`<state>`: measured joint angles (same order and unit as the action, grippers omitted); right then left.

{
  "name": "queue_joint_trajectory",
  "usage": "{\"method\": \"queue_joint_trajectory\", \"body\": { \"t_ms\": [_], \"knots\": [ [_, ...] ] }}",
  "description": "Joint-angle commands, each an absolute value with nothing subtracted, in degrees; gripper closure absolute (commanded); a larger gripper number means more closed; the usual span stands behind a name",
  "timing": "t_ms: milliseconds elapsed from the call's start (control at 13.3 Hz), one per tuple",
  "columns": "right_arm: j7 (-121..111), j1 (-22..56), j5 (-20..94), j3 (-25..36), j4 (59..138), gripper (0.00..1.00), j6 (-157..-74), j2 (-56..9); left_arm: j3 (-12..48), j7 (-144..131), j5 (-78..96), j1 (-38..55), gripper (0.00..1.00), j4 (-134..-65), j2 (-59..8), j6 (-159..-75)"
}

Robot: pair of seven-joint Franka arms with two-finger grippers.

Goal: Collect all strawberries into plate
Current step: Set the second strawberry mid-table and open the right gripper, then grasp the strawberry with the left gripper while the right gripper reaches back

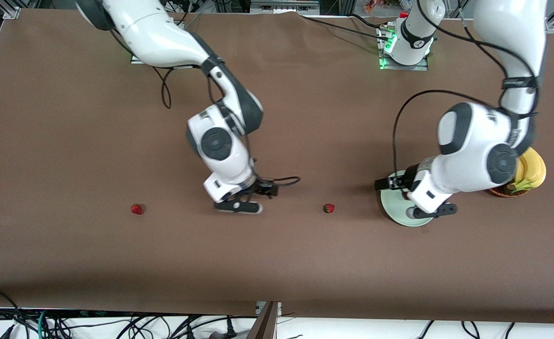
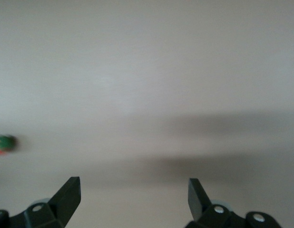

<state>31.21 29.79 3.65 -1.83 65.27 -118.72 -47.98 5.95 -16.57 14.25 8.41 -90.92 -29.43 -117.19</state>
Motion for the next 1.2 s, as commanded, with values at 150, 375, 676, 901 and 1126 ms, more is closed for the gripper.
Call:
{"method": "queue_joint_trajectory", "body": {
  "t_ms": [150, 375, 676, 901, 1126],
  "knots": [
    [8.31, 17.87, 3.34, -2.37, 66.71, 0.00, -104.79, -46.05, 5.63, -25.39, 16.08, 14.67, 0.00, -91.41, -37.68, -138.48],
    [-1.11, 12.23, 2.20, -2.20, 69.78, 0.00, -103.88, -46.40, 4.84, -28.38, 15.47, 18.54, 0.00, -91.67, -41.56, -147.37],
    [-9.48, 7.13, -1.93, -2.02, 71.53, 0.00, -105.72, -48.25, 4.75, -29.87, 9.85, 19.94, 0.07, -92.11, -44.37, -148.97],
    [-9.93, 5.81, -2.28, -1.93, 74.61, 0.00, -109.94, -48.43, 4.48, -30.67, 5.64, 20.56, 0.19, -92.28, -45.17, -150.29],
    [-13.53, 4.22, -2.99, -1.93, 74.62, 0.00, -112.05, -49.57, 4.39, -31.55, 3.70, 21.27, 0.30, -92.20, -45.79, -150.38]
  ]
}}
